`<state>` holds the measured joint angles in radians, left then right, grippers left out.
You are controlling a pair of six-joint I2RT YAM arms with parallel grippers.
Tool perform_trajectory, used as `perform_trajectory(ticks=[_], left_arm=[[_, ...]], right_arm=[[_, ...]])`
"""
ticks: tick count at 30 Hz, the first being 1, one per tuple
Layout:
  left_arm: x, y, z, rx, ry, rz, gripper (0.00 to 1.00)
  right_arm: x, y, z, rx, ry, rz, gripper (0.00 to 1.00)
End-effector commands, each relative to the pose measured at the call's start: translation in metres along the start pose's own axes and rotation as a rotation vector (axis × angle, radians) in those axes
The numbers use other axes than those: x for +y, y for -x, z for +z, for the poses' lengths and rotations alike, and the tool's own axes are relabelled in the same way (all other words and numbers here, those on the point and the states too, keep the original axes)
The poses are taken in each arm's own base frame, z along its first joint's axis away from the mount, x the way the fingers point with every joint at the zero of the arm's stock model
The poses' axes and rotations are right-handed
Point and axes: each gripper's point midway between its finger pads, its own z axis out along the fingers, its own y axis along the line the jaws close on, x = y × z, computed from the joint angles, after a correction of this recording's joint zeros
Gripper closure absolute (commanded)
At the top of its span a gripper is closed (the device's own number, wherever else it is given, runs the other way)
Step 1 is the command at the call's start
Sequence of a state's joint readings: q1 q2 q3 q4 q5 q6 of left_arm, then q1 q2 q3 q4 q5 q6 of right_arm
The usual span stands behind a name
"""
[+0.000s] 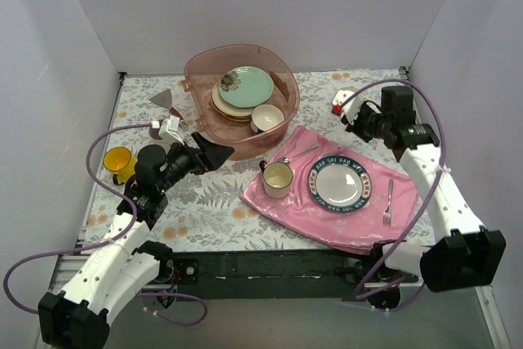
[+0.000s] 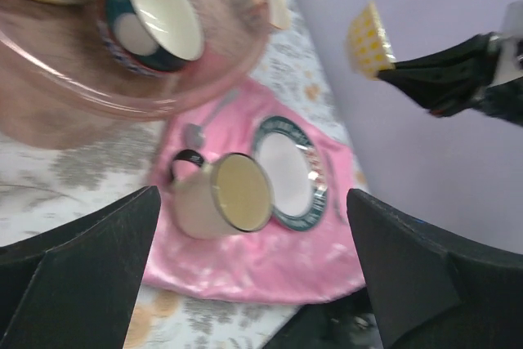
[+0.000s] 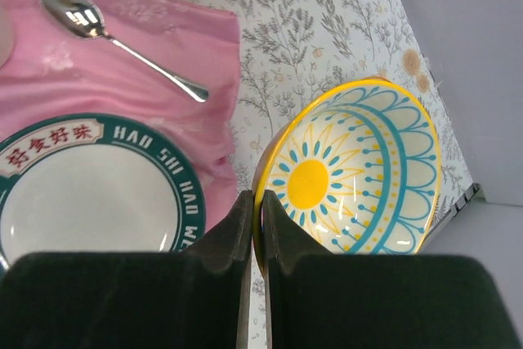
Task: Place the mixed dishes into the plastic bin
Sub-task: Pick up the bowl from the center of the board.
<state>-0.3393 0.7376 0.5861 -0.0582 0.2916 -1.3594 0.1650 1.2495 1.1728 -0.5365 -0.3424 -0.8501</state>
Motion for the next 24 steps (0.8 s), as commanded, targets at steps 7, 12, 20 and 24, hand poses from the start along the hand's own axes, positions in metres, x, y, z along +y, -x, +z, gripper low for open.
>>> perform_trajectory(ticks=[7,12,20,24], left_arm=[[-0.083,-0.038,0.015,0.234,-0.298,-0.397,0.02],[-0.108,-0.064,0.037,0.291,-0.256,-0.463,0.02],[-0.125,-0.103,0.094,0.372,-0.069,-0.488,0.02],[-0.119,-0.121,0.113,0.367,0.093,-0.471,0.02]], right_arm=[[0.061,0.004,-0.047,-0.126,0.106,-0.403,0.99],[0.093,-0.013,-0.052,-0.130,0.199,-0.510,0.99],[0.121,-0.023,-0.056,-0.168,0.276,-0.593,0.99],[0.130,-0.024,-0.057,-0.188,0.307,-0.604,0.99]])
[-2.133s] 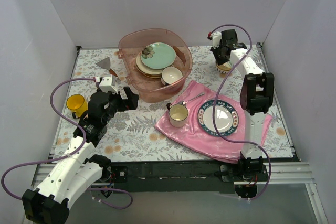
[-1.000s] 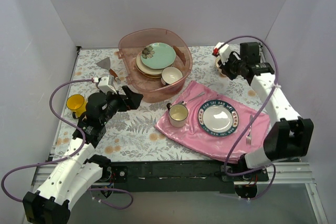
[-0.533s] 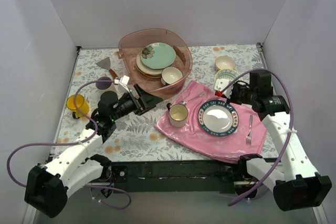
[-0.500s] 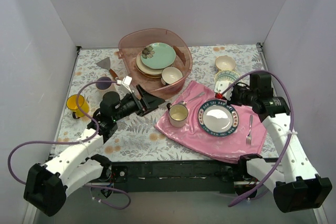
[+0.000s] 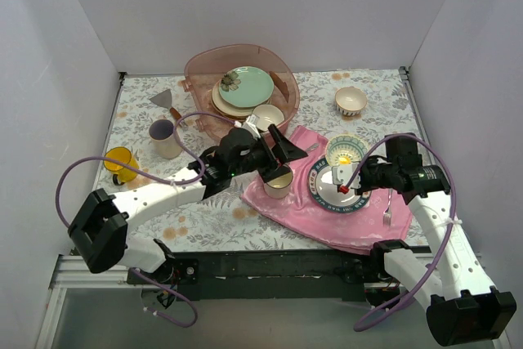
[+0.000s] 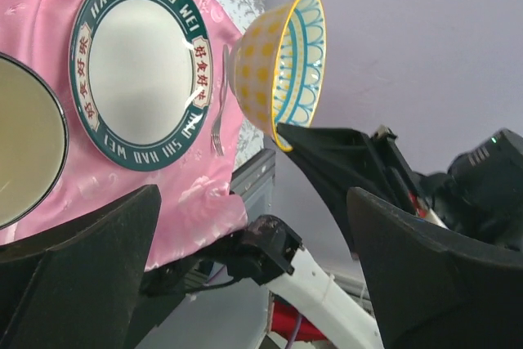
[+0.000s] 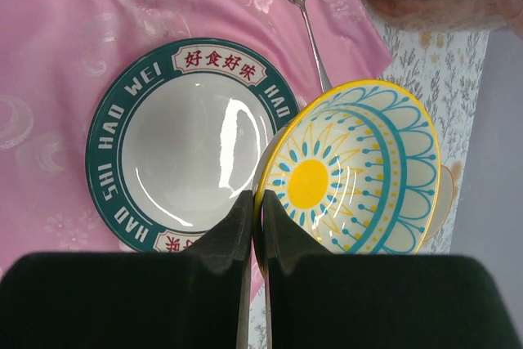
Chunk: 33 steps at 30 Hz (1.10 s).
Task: Place the mixed dishes into the plastic bin
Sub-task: Pick up the bowl from the center of the board.
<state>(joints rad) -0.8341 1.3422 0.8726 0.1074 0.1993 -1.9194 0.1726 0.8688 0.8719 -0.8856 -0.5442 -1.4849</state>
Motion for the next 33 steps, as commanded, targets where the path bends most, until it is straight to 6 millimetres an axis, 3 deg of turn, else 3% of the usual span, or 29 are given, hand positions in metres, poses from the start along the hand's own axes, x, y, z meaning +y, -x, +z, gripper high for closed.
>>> perform_trajectory(ticks=[1,2,3,9,12,13,14,16,20,25,27,31,33], left_arm=[[0.003,0.007,0.019,-0.091,0.150,-0.029,0.02],[-0.007,0.007,0.022,-0.091,0.147,-0.043,0.02],[0.007,0.005,0.030,-0.102,0.204,-0.044,0.02],[0.006,-0.004,0.052,-0.106,0.263,-0.023,0.02],[0.017,-0.011,0.063,-0.109,0.330,0.001,0.03],[0.009,-0.010,0.067,-0.111,0.323,0.011,0.04],[0.016,-0.012,0.074,-0.114,0.351,0.021,0.05],[0.013,-0.016,0.077,-0.106,0.366,0.046,0.12],[0.033,-0.021,0.087,-0.106,0.459,0.098,0.27],[0.038,-0.022,0.092,-0.120,0.523,0.175,0.49],[0.039,-0.024,0.093,-0.115,0.545,0.200,0.53],[0.038,-0.026,0.094,-0.107,0.554,0.220,0.74],[0.036,-0.027,0.094,-0.105,0.549,0.226,0.90]], right_arm=[[0.000,0.018,-0.002,-0.078,-0.003,-0.115,0.99],[0.002,0.020,-0.001,-0.093,0.002,-0.119,0.99],[0.003,0.021,0.000,-0.099,0.007,-0.126,0.99],[0.012,0.029,0.002,-0.153,0.032,-0.132,0.99],[0.014,0.031,0.004,-0.168,0.036,-0.134,0.99],[0.015,0.031,0.005,-0.173,0.041,-0.133,0.99],[0.015,0.032,0.005,-0.178,0.041,-0.134,0.99],[0.017,0.033,0.006,-0.183,0.044,-0.133,0.99],[0.018,0.033,0.007,-0.190,0.046,-0.133,0.99],[0.022,0.033,0.009,-0.192,0.054,-0.130,0.99],[0.023,0.032,0.010,-0.192,0.054,-0.131,0.99],[0.023,0.033,0.010,-0.197,0.053,-0.133,0.99],[0.024,0.033,0.011,-0.199,0.054,-0.131,0.99]])
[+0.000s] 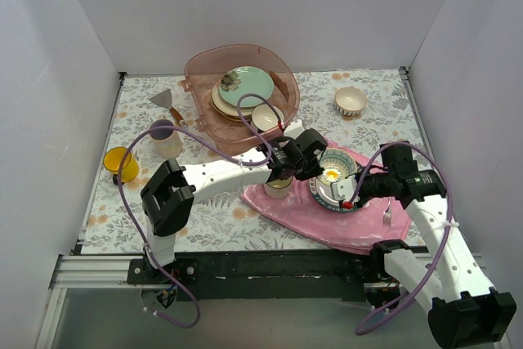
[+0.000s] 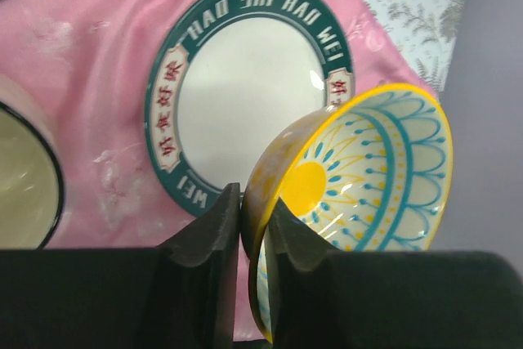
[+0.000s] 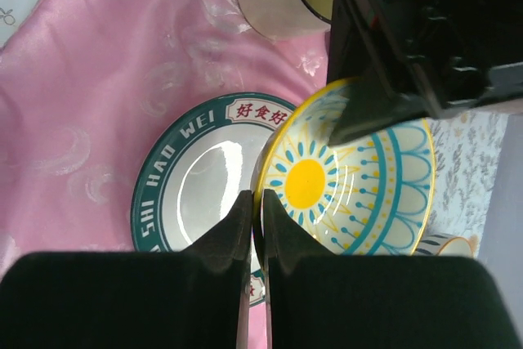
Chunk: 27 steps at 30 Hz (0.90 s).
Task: Place the mixed dishes into the plastic bin
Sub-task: Pick up the bowl from the center of the board.
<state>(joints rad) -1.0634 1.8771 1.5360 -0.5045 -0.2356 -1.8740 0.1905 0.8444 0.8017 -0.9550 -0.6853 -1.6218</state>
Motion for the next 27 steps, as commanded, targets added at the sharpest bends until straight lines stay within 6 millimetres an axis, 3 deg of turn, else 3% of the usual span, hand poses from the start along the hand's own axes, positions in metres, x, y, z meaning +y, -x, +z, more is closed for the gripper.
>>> perform_trajectory(ticks=[1,2,9,16,22,27], left_arm=[[-0.002,0.012,-0.014,-0.045,0.018,0.038,0.95],[-0.003,0.012,-0.014,-0.047,0.017,0.039,1.00],[-0.012,0.022,-0.033,-0.080,-0.046,0.021,1.00],[-0.017,0.032,-0.056,-0.104,-0.127,-0.005,1.00],[-0.009,0.047,-0.070,-0.138,-0.152,-0.015,1.00],[0.013,0.065,-0.075,-0.169,-0.137,-0.023,1.00]], right_arm=[[-0.012,0.012,-0.002,-0.045,-0.045,-0.060,0.99],[-0.011,0.013,-0.002,-0.049,-0.044,-0.058,0.99],[-0.007,0.019,0.000,-0.088,-0.043,-0.021,0.99],[-0.004,0.041,0.000,-0.206,-0.048,0.069,0.70],[-0.004,0.060,-0.004,-0.289,-0.042,0.125,0.45],[-0.007,0.076,-0.009,-0.362,-0.033,0.178,0.37]])
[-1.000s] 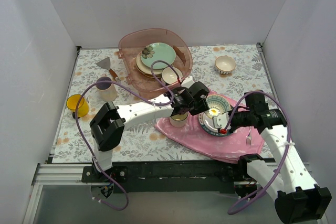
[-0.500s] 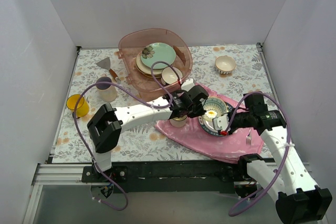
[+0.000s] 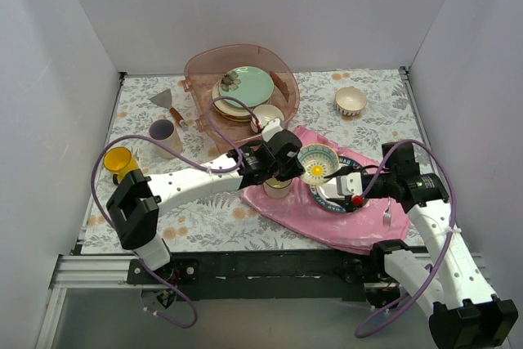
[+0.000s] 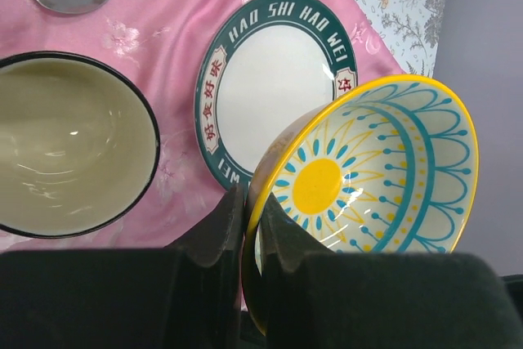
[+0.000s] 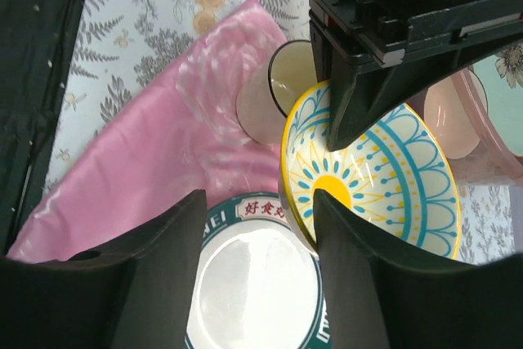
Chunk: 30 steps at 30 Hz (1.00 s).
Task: Place the mixed dishes into the plastic bin
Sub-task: Pick up the bowl from the center of the board, then place the bowl in the plastic bin.
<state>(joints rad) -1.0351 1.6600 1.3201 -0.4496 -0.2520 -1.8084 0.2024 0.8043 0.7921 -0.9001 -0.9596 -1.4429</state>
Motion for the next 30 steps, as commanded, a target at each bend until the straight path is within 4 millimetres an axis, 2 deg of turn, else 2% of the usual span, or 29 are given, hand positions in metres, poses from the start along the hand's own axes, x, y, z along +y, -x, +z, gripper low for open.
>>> perform_trajectory(ticks=[1,5,8,9,12,16,21,23,28,30], left_arm=[[-0.014,0.052,-0.032,-0.124,-0.109,-0.059,1.00],[-0.002,0.077,-0.042,-0.154,-0.111,-0.065,1.00],[0.007,0.094,-0.048,-0.179,-0.106,-0.068,1.00],[0.009,0.098,-0.049,-0.185,-0.104,-0.066,1.00],[0.016,0.111,-0.056,-0.209,-0.103,-0.040,1.00],[0.022,0.132,-0.063,-0.245,-0.097,0.000,1.00],[0.024,0.172,-0.071,-0.304,-0.098,0.060,1.00],[0.029,0.187,-0.068,-0.308,-0.094,0.067,1.00],[0.030,0.219,-0.060,-0.312,-0.138,0.172,1.00],[0.030,0.222,-0.055,-0.284,-0.167,0.195,1.00]], right_arm=[[-0.002,0.029,-0.004,-0.101,-0.001,0.100,0.36],[-0.008,0.037,-0.004,-0.139,-0.010,0.144,0.34],[-0.010,0.036,-0.002,-0.146,-0.021,0.213,0.33],[-0.017,0.036,-0.002,-0.149,-0.046,0.193,0.33],[-0.024,0.030,-0.002,-0.148,-0.085,0.243,0.33],[-0.030,0.013,-0.001,-0.137,-0.139,0.312,0.32],[-0.036,-0.018,-0.002,-0.120,-0.215,0.434,0.32],[-0.041,-0.028,-0.005,-0.100,-0.248,0.464,0.32],[-0.048,-0.037,-0.010,-0.071,-0.300,0.504,0.31],[-0.048,-0.038,-0.011,-0.067,-0.309,0.503,0.31]])
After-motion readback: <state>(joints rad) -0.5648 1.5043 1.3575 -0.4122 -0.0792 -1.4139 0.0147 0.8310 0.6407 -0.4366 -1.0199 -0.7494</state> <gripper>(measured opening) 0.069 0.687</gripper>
